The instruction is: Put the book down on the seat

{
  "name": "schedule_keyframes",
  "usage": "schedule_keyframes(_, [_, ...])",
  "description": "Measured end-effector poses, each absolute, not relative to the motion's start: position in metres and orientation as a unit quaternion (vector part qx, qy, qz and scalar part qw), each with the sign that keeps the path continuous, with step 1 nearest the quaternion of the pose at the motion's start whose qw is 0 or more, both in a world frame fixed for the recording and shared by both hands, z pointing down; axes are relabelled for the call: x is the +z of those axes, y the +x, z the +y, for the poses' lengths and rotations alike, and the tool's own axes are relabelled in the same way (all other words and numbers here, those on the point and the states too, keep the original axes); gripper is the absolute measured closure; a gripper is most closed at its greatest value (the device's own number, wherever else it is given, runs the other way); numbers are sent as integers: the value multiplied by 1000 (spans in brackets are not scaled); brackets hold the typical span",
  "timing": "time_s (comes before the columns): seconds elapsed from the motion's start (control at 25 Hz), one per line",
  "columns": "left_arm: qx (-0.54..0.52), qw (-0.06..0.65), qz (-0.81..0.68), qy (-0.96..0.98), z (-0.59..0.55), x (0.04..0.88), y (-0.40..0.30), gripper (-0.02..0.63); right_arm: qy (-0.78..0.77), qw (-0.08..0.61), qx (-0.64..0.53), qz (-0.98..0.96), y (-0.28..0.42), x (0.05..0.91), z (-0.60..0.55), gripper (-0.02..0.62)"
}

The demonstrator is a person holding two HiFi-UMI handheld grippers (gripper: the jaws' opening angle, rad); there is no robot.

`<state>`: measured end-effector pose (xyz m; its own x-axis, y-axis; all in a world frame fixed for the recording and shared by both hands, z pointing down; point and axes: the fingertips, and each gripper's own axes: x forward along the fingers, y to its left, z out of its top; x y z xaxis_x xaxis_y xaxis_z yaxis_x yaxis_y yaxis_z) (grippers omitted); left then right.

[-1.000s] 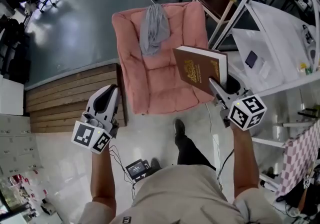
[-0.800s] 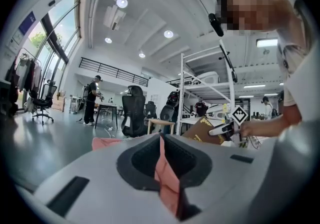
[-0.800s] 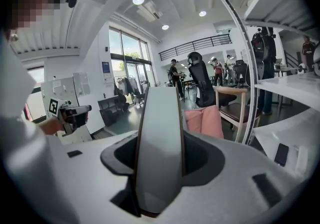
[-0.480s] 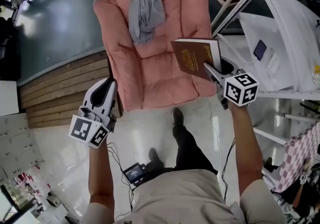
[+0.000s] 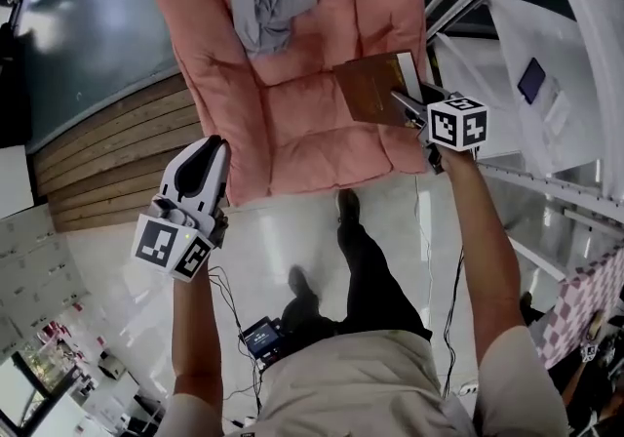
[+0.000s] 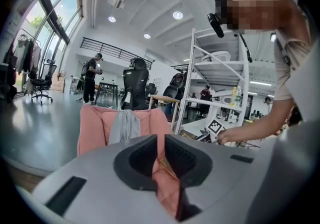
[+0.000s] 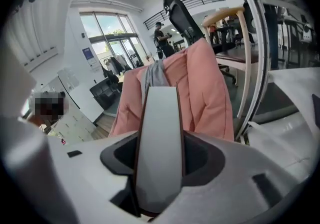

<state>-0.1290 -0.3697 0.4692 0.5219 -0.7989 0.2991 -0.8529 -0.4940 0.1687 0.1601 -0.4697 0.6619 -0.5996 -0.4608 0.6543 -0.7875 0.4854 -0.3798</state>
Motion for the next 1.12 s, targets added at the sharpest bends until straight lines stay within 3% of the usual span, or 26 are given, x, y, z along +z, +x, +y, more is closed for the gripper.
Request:
schedule_keyframes(0.56, [111,179,-484,849,-389,528,-114,581,335,318,394,-795,162,796,-498,377])
schedule_keyframes(1.12, [105,188,-480,850,-391,539,-109,581,367,357,380,-771,170,827,-506,350])
